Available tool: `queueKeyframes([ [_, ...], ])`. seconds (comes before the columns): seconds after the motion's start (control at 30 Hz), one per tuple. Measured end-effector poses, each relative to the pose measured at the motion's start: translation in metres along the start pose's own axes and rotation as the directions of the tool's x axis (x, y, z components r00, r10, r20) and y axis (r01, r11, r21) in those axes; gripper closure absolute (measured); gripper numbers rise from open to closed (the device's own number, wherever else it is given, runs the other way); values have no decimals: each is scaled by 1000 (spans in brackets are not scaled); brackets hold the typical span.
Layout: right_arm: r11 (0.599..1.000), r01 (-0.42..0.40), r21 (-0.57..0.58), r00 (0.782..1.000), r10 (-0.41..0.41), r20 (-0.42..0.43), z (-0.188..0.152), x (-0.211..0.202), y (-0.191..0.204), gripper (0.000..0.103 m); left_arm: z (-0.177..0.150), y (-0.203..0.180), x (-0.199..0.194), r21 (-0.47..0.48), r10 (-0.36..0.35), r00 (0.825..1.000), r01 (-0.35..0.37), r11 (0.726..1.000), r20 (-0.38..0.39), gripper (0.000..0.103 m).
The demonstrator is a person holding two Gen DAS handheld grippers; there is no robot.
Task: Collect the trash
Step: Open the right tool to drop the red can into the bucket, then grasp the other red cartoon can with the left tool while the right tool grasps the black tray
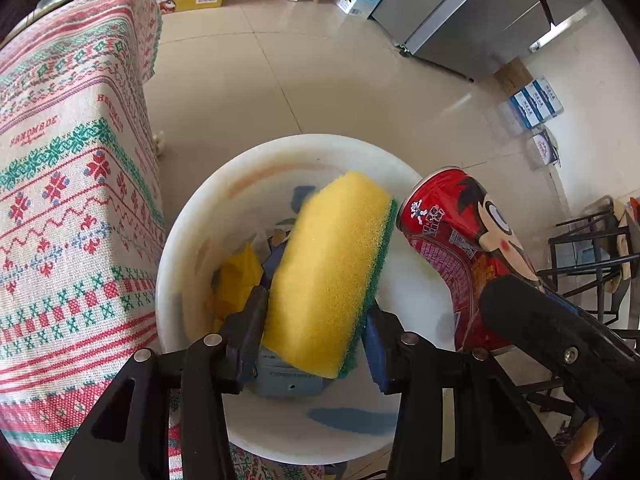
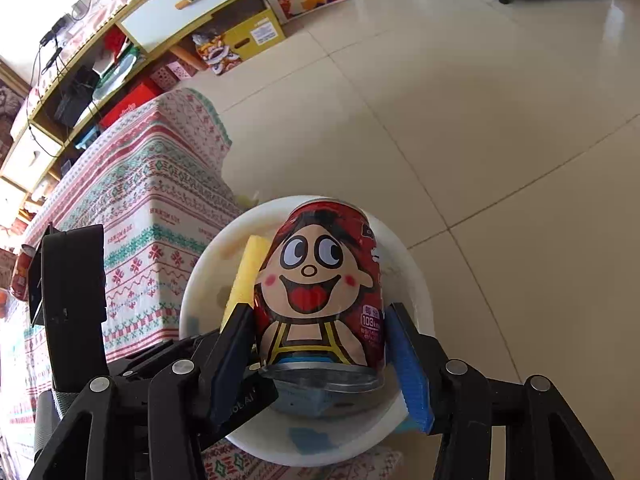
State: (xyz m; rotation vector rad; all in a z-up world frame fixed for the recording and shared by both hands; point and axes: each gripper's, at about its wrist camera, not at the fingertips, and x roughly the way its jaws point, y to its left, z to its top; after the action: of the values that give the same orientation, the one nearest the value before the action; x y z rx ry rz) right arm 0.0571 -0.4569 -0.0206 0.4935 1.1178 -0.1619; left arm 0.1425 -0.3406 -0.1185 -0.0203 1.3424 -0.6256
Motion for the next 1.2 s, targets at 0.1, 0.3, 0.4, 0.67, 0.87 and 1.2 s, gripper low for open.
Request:
queueKeyframes([
  [0.1, 1000, 6, -3, 1000, -6, -6, -1, 1, 0, 45, -6, 9, -12, 21, 11, 999, -12, 1000, 34, 55],
  [0.3, 999, 25, 28, 1000, -25, -3, 5, 12, 0, 44, -9, 15, -27, 20, 3, 998, -5, 1000, 56, 55],
  [0.4, 997, 52, 65, 998, -50, -27, 4, 16, -4, 43, -11, 21, -42, 28, 11, 996, -13, 1000, 89, 55],
  [0.67, 996, 56, 63, 998, -57, 14, 2, 1, -7, 43, -23, 40, -81, 16, -3, 991, 0, 1000, 137, 55],
  [0.87, 998, 42, 39, 999, -43, 31, 3, 1, 5, 43, -38, 66, -122, -15, 4, 984, -1, 1000, 179, 55],
  [1.2, 997, -25, -79, 998, 30, 55, -3, -7, 34, 38, -68, 162, -195, -162, 135, 965, -100, 982, 224, 55],
])
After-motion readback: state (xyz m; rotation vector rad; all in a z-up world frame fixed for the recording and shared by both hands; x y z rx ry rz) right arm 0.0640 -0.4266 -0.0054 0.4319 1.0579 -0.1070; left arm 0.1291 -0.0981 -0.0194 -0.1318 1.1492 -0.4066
